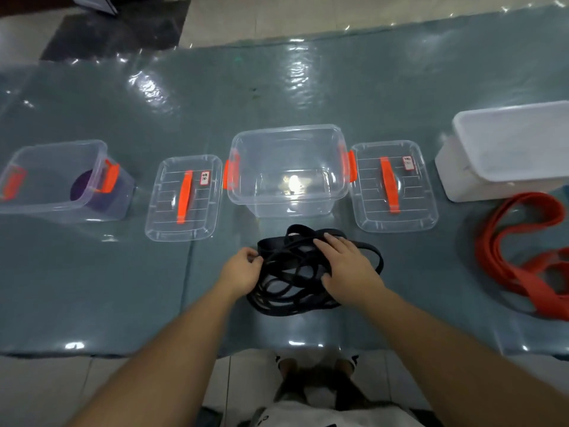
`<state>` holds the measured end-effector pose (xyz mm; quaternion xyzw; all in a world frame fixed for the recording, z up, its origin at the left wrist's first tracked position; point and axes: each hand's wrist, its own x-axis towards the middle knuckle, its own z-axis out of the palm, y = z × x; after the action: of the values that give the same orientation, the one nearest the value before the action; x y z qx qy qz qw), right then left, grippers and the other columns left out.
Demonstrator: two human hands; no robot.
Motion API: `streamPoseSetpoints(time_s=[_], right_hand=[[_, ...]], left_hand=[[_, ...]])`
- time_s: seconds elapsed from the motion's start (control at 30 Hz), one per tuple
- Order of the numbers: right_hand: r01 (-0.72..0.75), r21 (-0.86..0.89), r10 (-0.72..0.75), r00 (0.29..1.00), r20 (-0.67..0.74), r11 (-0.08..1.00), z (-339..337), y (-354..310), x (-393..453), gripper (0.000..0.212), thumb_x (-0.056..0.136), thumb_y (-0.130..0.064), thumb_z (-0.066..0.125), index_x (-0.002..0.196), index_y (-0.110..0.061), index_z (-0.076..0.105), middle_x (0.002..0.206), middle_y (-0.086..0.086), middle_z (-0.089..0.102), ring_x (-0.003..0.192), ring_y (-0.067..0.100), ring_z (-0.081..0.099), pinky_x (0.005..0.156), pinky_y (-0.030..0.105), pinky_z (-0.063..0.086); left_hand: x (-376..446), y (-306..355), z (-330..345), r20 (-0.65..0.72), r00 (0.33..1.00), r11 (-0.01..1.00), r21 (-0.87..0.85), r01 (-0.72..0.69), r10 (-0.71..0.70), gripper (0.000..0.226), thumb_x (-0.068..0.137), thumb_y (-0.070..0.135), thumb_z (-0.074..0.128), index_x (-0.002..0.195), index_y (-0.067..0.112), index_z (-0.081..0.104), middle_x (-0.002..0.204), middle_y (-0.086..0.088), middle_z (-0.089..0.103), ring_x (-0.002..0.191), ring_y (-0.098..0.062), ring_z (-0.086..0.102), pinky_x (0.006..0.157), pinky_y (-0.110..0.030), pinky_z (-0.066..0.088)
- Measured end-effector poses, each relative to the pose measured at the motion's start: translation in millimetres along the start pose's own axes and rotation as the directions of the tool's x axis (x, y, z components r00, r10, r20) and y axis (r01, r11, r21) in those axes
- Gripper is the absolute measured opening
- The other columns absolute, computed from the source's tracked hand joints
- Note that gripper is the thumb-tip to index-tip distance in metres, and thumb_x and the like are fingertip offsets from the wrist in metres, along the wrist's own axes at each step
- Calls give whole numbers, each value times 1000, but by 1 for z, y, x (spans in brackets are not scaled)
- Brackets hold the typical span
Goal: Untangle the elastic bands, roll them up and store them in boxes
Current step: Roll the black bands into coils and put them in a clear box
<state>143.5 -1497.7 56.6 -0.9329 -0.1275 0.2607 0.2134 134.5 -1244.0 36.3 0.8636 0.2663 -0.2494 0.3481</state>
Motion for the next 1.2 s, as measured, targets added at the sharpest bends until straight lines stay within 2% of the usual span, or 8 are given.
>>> streamPoseSetpoints(time_s=[0.1,0.2,0.4,0.53,0.7,0.87,1.0,1.2], right_hand=[[-33,-67,41,991,123,997,10,4,3,73,98,-31,55,163,-34,20,171,-5,22,159,25,15,126,49,25],[-79,-9,80,990,118,997,22,10,-3,69,98,-29,55,160,-31,25,161,1,39,150,27,31,119,48,36],[-112,31,111,993,31,993,25,8,-4,45,102,-33,54,145,-28,44,146,0,52,135,27,43,104,45,48],[-140,51,140,990,12,989,18,4,0,44,101,-37,53,142,-24,49,143,3,55,134,28,46,107,46,47],[-174,62,172,985,29,983,-4,3,-1,54,99,-32,55,151,-20,43,152,4,48,141,27,42,114,42,42],[-192,38,190,981,46,981,-32,12,-7,46,89,-36,54,132,-21,61,136,2,59,127,26,56,106,39,50],[-228,32,223,968,111,973,-58,20,-10,24,87,-30,56,108,-24,68,104,-2,69,94,20,67,81,30,56],[-8,277,87,957,-276,961,-141,-6,-16,18,101,-24,57,89,-32,68,84,-14,68,84,12,66,69,19,45]], left_hand=[[11,6,1,92,995,999,-25,-29,32,57,97,21,57,151,34,44,121,1,66,112,-30,67,103,-35,51],[17,16,4,197,980,999,-14,-39,41,49,99,14,50,147,25,56,135,-5,65,120,-26,63,103,-29,47],[9,28,-5,-177,974,974,-145,-171,145,18,101,20,61,102,22,78,102,2,74,95,-17,68,77,-17,44],[-17,49,-32,-228,878,898,-36,-439,420,28,97,5,61,96,28,77,115,3,55,91,-1,61,84,-4,42],[-55,88,-75,-235,671,704,103,-703,704,25,99,3,59,94,27,58,112,11,52,100,-4,58,88,-20,51],[-91,149,-116,-329,595,639,33,-769,733,28,101,7,61,101,32,49,113,3,59,97,-14,60,79,-20,51],[-114,190,-143,-368,552,579,-43,-814,748,29,101,8,60,103,36,53,113,7,62,85,-7,60,74,-16,45],[-152,231,-179,-363,390,427,24,-904,846,37,99,3,61,106,39,62,113,13,63,108,-1,61,87,-18,51]])
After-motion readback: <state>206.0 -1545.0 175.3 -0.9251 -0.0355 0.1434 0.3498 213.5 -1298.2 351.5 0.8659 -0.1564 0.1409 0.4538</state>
